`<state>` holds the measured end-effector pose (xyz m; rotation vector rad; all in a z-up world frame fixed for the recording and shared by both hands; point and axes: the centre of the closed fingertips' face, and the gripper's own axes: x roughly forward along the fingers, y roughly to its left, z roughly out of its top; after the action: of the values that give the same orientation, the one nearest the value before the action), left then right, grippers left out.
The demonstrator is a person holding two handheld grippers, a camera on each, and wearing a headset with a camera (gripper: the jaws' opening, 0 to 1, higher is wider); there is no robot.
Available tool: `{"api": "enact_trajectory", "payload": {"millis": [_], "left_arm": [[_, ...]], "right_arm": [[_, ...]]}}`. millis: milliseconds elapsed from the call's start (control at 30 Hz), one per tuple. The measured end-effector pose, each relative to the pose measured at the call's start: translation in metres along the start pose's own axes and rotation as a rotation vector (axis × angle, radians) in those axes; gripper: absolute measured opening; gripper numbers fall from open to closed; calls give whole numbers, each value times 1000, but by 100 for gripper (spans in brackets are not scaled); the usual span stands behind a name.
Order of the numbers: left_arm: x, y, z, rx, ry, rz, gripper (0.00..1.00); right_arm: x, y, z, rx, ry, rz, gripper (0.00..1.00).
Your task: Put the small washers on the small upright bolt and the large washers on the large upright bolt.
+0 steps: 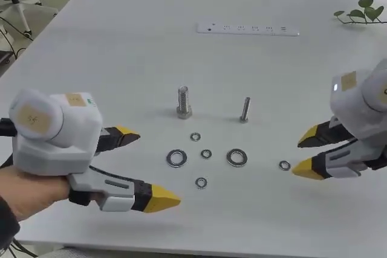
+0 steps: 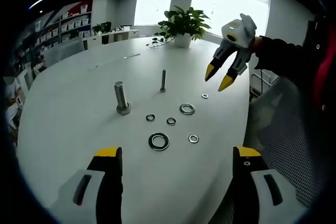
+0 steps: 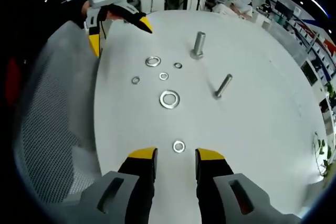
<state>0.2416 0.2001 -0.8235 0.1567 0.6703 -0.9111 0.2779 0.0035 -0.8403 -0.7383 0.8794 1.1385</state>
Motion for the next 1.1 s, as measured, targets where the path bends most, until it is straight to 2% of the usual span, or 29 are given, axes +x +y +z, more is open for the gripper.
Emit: {"api": "enact_trajectory", "payload": {"millis": [300, 567, 800, 1100], "left_arm": [[1, 1, 0, -1, 0, 1, 87], [1, 0, -1, -2, 4, 0, 87], [1, 0, -2, -3, 6, -1, 86], [1, 0, -2, -4, 7, -3, 86]], "right_arm": [[13, 1, -4, -23, 58, 45, 26], [25, -7, -10, -43, 98, 55, 22], [29, -6, -12, -66, 131, 55, 20], [32, -5, -14, -90, 145, 60, 19]]}}
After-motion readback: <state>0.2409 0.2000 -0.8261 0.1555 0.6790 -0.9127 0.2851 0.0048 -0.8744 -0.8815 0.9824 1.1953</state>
